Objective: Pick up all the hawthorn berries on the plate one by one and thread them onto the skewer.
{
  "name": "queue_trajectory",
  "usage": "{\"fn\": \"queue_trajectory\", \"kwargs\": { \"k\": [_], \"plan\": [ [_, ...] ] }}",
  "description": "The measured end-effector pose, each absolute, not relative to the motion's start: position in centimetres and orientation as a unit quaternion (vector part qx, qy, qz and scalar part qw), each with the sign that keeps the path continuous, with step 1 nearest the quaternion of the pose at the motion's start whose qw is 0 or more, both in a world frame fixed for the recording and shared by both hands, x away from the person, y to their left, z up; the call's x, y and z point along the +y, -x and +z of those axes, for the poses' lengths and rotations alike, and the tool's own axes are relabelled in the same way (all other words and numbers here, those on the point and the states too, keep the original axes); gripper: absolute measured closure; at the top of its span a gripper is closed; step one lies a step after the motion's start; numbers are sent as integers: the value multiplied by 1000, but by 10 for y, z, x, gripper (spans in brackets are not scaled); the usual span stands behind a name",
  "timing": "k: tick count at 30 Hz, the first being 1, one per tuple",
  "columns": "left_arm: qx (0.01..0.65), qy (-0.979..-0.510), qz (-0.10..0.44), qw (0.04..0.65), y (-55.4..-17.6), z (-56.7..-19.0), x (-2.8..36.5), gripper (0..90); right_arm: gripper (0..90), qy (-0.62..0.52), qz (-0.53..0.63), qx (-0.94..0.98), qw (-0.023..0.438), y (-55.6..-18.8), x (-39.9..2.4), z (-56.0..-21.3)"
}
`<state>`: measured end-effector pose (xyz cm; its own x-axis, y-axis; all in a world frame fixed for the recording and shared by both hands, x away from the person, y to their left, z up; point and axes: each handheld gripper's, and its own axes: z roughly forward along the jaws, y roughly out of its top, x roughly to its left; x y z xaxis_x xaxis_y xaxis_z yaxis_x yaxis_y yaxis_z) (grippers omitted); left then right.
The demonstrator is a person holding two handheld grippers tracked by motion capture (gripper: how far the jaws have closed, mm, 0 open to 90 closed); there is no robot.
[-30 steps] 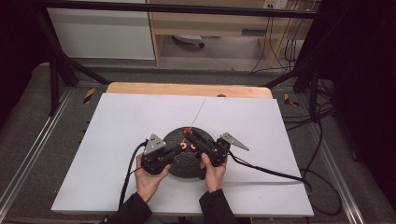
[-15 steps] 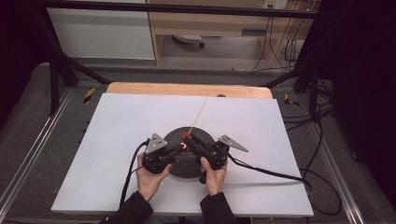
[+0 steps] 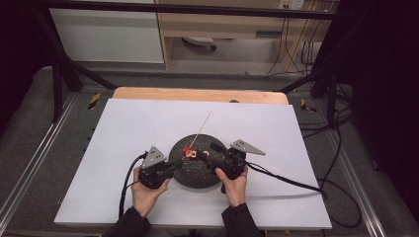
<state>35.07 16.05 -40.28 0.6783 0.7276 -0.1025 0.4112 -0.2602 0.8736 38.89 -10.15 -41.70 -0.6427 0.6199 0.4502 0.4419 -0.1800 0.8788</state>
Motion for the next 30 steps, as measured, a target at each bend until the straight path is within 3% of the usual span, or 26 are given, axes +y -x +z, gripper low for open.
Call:
{"fn": "queue_trajectory", "kwargs": {
  "k": [8, 30],
  "plan": [
    [363, -795, 157, 459, -339, -411, 190, 883, 52, -400, 568, 715, 74, -394, -109, -419],
    [371, -803, 143, 444, -319, -429, 240, 883, 57, -370, 410, 829, 88, -416, -115, -396]
  ]
}}
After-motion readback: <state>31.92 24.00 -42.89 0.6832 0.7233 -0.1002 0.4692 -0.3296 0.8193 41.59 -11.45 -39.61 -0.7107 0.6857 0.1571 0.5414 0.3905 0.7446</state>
